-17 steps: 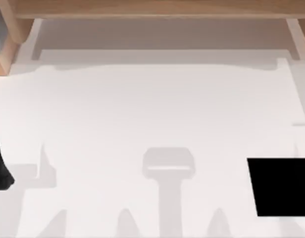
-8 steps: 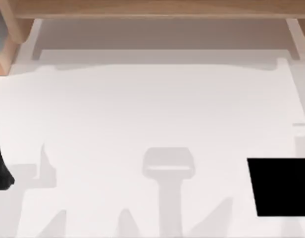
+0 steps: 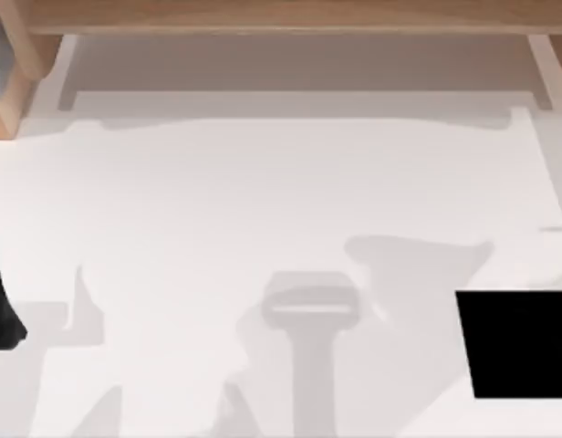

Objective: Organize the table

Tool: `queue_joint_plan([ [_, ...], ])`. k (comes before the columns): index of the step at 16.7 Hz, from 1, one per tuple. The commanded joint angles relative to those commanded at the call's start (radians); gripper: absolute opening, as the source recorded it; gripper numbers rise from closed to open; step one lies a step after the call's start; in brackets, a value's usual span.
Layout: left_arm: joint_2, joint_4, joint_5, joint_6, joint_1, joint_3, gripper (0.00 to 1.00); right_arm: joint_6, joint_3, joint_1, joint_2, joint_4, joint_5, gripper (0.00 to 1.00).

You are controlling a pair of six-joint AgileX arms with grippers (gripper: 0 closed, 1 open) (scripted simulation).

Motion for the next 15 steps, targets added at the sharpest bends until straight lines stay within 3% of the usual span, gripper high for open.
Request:
queue_joint_plan([
  [8, 0.0, 0.0, 0.0, 0.0, 0.0, 0.0, 1.0, -0.14, 0.738, -0.046, 0.83, -0.336, -0.019, 1.0],
  [15, 0.0, 0.0, 0.0, 0.0, 0.0, 0.0, 1.0, -0.197, 0.955, -0.032, 1.07, -0.418, -0.036, 1.0],
])
